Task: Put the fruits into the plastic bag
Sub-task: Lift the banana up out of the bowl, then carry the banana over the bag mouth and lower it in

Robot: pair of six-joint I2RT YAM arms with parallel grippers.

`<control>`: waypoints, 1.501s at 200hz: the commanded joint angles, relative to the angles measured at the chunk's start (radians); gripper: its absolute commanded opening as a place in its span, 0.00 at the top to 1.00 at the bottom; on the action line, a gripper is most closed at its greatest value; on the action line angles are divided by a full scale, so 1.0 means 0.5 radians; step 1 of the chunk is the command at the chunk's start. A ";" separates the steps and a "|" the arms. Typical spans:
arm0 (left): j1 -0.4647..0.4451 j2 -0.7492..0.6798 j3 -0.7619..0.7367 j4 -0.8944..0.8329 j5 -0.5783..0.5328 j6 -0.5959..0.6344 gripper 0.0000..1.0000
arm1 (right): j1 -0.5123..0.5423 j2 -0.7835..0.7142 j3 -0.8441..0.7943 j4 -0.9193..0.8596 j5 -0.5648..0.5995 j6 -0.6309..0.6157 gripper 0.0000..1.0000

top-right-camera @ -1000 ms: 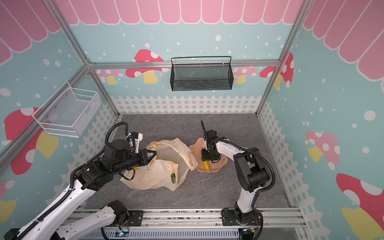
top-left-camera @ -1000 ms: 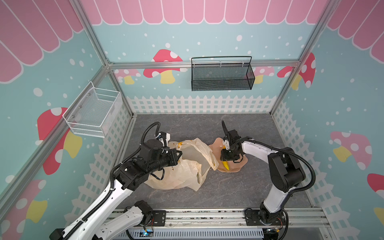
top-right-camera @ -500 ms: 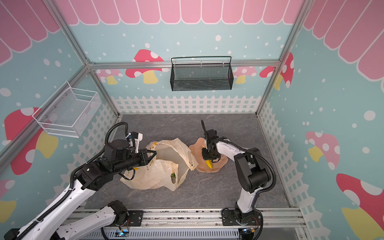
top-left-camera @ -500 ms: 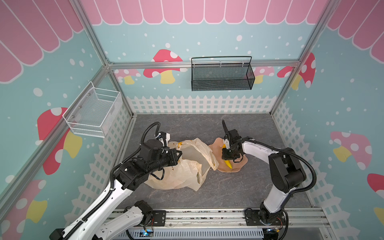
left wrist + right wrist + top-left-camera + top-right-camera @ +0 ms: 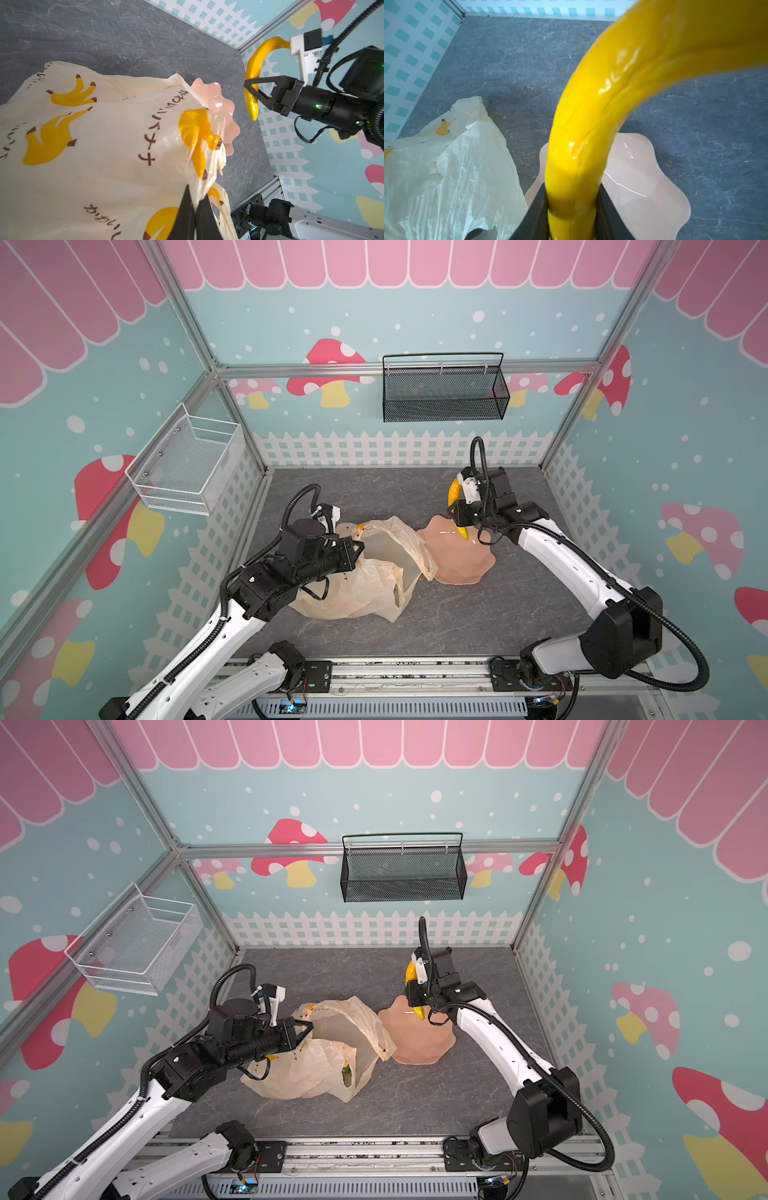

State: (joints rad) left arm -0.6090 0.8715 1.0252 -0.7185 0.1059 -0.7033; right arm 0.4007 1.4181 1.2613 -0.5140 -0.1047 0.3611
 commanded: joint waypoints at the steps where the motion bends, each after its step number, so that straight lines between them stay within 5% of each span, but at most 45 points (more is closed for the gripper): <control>1: 0.012 0.003 -0.004 0.039 0.012 -0.007 1.00 | -0.001 -0.030 0.008 -0.020 -0.019 -0.097 0.83; 41: 0.012 -0.003 -0.005 0.040 0.018 -0.018 1.00 | 0.070 -0.260 -0.130 0.294 -0.601 -0.286 0.82; 69: 0.009 -0.002 -0.007 0.042 0.012 -0.026 1.00 | 0.306 -0.351 -0.161 0.427 -0.854 -0.399 0.78; 99: 0.009 0.012 0.001 0.046 0.017 -0.024 1.00 | 0.509 -0.358 -0.159 0.433 -0.849 -0.453 0.79; 300: 0.011 0.043 0.043 0.044 0.027 -0.017 1.00 | 0.974 0.037 -0.482 0.331 -0.427 -0.612 0.83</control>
State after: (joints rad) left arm -0.6086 0.8921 1.0256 -0.7052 0.1108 -0.7044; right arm 0.8776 1.4094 1.0382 -0.3645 -0.3470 0.0780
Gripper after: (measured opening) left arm 0.048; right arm 0.311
